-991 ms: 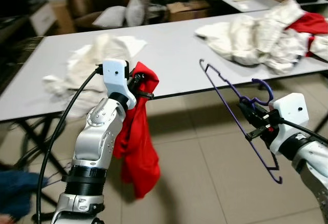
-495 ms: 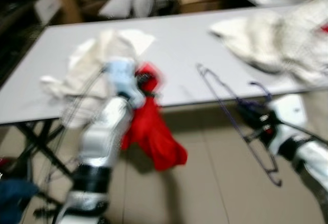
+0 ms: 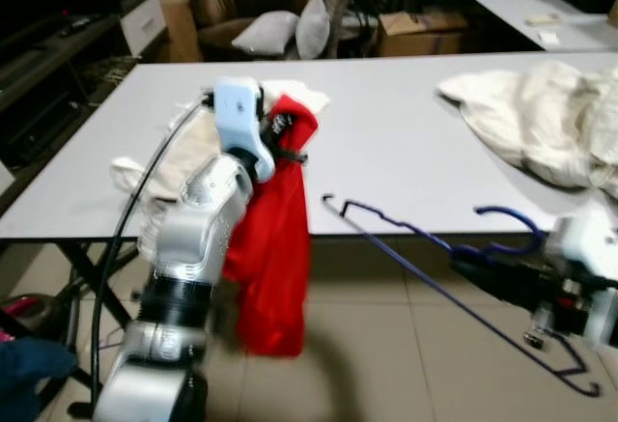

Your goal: Hang hanger

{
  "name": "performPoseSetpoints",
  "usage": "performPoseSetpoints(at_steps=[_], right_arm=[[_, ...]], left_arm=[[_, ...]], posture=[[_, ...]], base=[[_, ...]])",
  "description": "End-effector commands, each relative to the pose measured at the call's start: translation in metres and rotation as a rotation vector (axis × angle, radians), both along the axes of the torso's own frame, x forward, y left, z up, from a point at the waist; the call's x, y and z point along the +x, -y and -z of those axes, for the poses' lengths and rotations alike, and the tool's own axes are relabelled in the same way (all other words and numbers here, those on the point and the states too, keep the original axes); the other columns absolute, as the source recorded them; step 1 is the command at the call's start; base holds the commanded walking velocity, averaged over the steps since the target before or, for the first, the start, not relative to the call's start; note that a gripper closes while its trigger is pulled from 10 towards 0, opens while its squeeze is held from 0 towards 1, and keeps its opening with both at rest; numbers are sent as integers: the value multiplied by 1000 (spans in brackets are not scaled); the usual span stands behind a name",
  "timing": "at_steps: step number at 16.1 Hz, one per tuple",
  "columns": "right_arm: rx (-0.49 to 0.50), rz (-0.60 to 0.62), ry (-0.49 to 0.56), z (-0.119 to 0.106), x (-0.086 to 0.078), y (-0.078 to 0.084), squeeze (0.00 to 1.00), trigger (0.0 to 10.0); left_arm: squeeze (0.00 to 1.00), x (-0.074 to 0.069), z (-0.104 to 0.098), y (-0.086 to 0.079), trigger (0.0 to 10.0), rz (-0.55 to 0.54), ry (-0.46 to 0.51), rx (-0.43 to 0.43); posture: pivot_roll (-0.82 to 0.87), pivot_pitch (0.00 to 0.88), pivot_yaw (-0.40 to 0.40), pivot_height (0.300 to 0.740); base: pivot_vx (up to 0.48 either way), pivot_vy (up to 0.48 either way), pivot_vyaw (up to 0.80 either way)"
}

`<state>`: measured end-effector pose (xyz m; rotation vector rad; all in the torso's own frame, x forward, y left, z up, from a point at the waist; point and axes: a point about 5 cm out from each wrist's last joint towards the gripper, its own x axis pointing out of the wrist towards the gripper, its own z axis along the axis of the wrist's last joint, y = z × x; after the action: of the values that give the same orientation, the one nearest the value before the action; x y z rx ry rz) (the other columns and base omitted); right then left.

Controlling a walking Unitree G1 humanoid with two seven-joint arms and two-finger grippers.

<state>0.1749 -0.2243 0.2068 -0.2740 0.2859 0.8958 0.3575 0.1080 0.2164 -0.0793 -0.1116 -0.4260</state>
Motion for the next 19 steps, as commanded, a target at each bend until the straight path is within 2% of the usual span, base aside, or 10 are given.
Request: performPoseSetpoints(at_steps=[1, 4, 5, 8, 10, 12, 14, 16, 18, 19], right_arm=[[7, -46, 12, -12, -5, 1, 0, 10000], [43, -143, 1, -25, -10, -1, 0, 10000], [35, -156, -5, -23, -9, -3, 0, 10000], [-45, -175, -28, -9, 6, -13, 0, 10000], [-90, -178, -32, -4, 15, -13, 0, 10000], [-101, -179, -27, -5, 19, -12, 0, 10000], [-143, -195, -32, -3, 27, -10, 0, 10000], [-184, -130, 29, -3, 54, -6, 0, 10000], [-279, -36, 112, -5, 87, 5, 0, 10000], [-286, -7, 138, -9, 97, 8, 0, 10000]], left_arm=[[0, 8, -10, -5, 10000, -1, 36, 22], [0, 24, -42, 18, 10000, 114, 112, 46], [0, 25, -50, 24, 10000, 140, 132, 47], [0, 19, -99, 54, 10000, 342, 230, -53], [0, 16, -116, 54, 10000, 388, 252, -94], [0, 15, -120, 49, 10000, 391, 267, -113], [0, 6, -120, 45, 10000, 437, 298, -138], [0, -2, -125, 48, 10000, 501, 323, -156], [0, -7, -134, 50, 10000, 543, 353, -182], [0, -8, -136, 49, 10000, 546, 361, -192]], posture=[[-138, 0, 64, 740], [-142, 0, 70, 740], [-141, 0, 70, 740], [-128, 0, 60, 740], [-120, 0, 50, 740], [-116, 0, 42, 740], [-110, 0, 28, 740], [-113, 0, 23, 740], [-113, 0, 21, 740], [-114, 0, 21, 740]], base=[[368, 0, 0], [368, 0, 0], [360, 0, 0], [230, 0, 0], [0, 0, 0], [0, 0, 0], [0, 0, 0], [0, 0, 0], [0, 0, 0], [0, 0, 0]])
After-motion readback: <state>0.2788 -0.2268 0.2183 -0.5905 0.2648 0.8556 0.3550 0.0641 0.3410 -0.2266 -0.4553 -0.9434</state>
